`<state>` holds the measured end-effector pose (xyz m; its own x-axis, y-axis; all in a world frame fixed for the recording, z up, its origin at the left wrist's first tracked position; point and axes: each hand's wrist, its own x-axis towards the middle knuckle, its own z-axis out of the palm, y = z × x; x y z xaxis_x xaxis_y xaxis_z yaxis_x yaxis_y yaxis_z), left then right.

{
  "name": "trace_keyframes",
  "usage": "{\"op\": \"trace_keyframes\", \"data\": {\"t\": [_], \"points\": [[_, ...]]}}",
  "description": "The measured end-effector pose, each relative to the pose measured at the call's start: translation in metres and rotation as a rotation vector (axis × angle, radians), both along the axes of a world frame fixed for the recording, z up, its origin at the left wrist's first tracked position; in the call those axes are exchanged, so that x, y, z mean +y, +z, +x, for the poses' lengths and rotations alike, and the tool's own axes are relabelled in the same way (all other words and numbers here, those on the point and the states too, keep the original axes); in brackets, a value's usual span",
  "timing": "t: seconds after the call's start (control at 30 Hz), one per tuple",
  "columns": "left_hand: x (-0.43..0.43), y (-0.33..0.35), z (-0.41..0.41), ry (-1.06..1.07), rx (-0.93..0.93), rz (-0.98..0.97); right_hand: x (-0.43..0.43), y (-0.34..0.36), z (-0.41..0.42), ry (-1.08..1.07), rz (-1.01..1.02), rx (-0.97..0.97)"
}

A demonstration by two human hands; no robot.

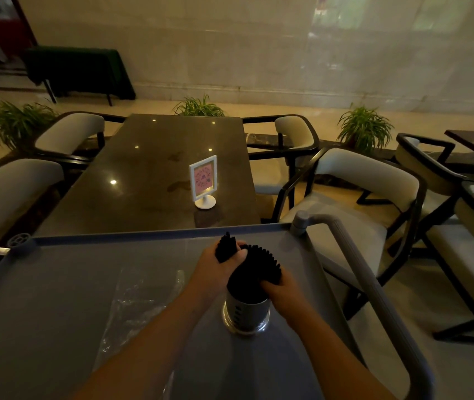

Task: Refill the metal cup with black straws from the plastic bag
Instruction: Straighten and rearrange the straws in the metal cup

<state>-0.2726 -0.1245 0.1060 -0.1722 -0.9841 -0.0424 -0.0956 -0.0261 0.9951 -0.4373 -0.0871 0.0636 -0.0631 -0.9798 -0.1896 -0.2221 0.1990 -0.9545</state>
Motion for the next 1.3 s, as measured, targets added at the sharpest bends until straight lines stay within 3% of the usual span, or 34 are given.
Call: {"op": "trace_keyframes", "data": {"t": [0.2, 0.63, 0.73, 0.9, 1.03, 1.17, 1.3], "points": [[0.003, 0.024, 0.003, 0.024, 0.064, -0.076, 0.004, 0.003, 0.0, 0.003, 0.006, -0.025], [-0.005, 0.108, 0.02, 0.054, 0.521, -0.304, 0.005, 0.01, 0.003, -0.007, -0.026, 0.082], [-0.003, 0.115, 0.025, 0.059, 0.651, -0.264, 0.005, 0.017, -0.003, 0.0, -0.018, 0.145], [0.0, 0.115, 0.024, 0.112, 0.968, -0.005, 0.006, 0.049, -0.016, -0.068, -0.092, 0.2], [-0.004, 0.108, 0.024, 0.206, 1.086, 0.168, 0.013, 0.083, -0.01, -0.249, -0.249, -0.122], [0.003, 0.106, 0.015, 0.215, 1.116, 0.199, 0.017, 0.107, 0.014, -0.237, -0.12, -0.617], [0.015, 0.103, 0.004, 0.219, 1.146, 0.219, 0.015, 0.112, 0.035, -0.296, -0.044, -0.749]]}}
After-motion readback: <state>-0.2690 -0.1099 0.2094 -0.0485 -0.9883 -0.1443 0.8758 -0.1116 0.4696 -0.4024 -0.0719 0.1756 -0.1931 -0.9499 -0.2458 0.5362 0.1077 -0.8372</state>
